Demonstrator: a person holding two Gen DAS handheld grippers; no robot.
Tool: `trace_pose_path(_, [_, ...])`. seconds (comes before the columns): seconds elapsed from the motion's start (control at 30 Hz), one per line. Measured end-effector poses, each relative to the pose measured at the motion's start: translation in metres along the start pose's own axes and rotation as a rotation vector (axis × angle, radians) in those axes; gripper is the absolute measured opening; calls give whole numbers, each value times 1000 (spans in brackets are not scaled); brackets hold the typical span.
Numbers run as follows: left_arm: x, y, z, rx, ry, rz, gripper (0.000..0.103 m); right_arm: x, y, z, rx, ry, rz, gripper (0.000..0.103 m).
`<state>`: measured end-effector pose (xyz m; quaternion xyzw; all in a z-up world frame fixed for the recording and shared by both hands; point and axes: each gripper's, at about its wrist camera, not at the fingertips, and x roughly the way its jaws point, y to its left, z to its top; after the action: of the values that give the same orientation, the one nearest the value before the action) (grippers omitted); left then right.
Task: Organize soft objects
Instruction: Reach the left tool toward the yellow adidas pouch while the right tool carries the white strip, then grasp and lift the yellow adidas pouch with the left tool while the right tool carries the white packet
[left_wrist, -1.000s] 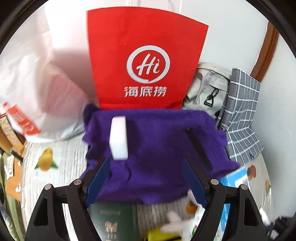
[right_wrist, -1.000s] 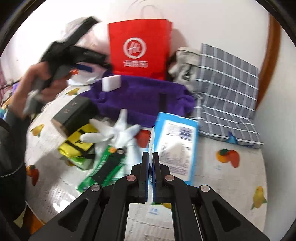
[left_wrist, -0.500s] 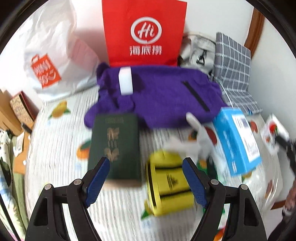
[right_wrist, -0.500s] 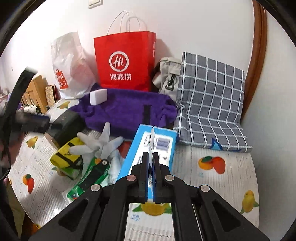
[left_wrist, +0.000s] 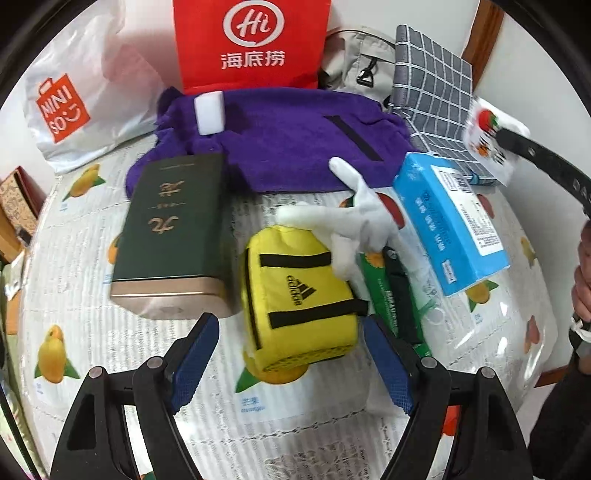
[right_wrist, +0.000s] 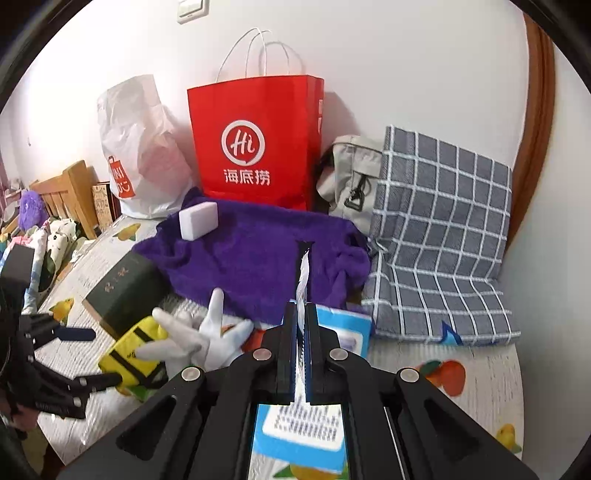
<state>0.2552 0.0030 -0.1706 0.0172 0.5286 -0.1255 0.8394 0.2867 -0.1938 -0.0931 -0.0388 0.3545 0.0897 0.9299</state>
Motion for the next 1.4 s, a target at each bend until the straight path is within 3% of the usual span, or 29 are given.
trace_pose_path(0.4, [29,-1,5,-18,50,-1,80,12,8,41,-28,-51,21,3])
trace_pose_path(0.43, [29,-1,4,-25,46,-6,78,13,9,43,-31,-52,21,3])
trace_pose_path(0.47, [31,-2,3,-17,50,-14,67,14,11,46,-38,-55,22,3])
trace_pose_path(0.67, [24,2,2,-12,45,-24,58,22,14,56,-57,-61,36,3])
trace_pose_path(1.03, [-12,15,-10,-4,60,-131,56,41,18,64,-95,-74,61,3])
trace_pose_path(1.4, [-9,11,-25,-2,82,-73,56,17,34,73,-104,-137,179,3])
